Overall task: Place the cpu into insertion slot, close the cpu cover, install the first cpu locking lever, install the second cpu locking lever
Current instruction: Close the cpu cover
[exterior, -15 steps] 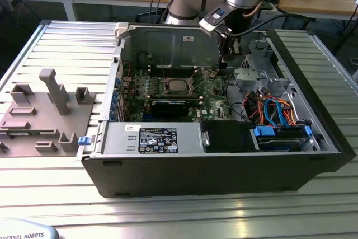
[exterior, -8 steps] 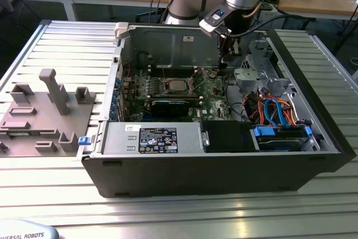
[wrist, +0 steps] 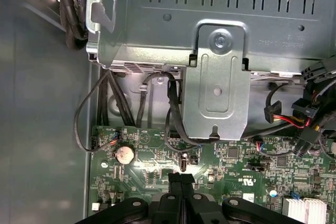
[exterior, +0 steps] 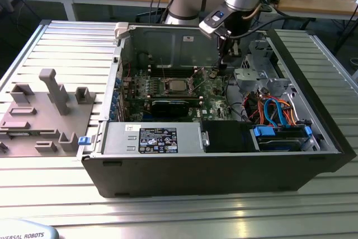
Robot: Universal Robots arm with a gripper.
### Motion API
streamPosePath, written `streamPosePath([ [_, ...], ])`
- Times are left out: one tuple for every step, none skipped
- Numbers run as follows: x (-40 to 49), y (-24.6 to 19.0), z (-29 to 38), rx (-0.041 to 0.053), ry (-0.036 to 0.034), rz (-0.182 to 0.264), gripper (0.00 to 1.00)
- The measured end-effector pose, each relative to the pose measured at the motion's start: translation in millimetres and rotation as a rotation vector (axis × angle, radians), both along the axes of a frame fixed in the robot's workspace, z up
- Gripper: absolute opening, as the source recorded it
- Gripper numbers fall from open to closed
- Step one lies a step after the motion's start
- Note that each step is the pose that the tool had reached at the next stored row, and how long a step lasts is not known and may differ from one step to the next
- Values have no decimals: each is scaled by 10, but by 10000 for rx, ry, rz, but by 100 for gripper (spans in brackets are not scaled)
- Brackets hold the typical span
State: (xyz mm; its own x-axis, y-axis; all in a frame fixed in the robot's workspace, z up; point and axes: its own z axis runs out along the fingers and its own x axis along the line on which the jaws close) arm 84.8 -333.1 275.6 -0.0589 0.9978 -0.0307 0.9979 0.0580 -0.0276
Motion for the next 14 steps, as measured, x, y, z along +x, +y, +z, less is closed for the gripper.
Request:
streamPosePath([
  [0, 0, -7, 0, 0, 0, 11],
  [0, 0, -13, 0, 0, 0, 11],
  [0, 0, -22, 2, 0, 0, 11],
  [0, 0, -30, 4, 0, 0, 11],
  [0, 0, -39, 4, 0, 0, 11],
  [-1, 0, -51, 5, 0, 1, 11],
  [-3, 0, -57, 6, 0, 0, 11],
  [-6, 0, -64, 7, 0, -1, 11],
  [-14, 0, -76, 6, 0, 0, 11],
  [-20, 0, -86, 8, 0, 0, 11],
  [-37, 0, -103, 7, 0, 1, 11],
  [-136, 0, -171, 14, 0, 1, 11],
  [-268, 0, -246, 19, 0, 1, 11],
  [-323, 0, -258, 22, 0, 0, 11],
])
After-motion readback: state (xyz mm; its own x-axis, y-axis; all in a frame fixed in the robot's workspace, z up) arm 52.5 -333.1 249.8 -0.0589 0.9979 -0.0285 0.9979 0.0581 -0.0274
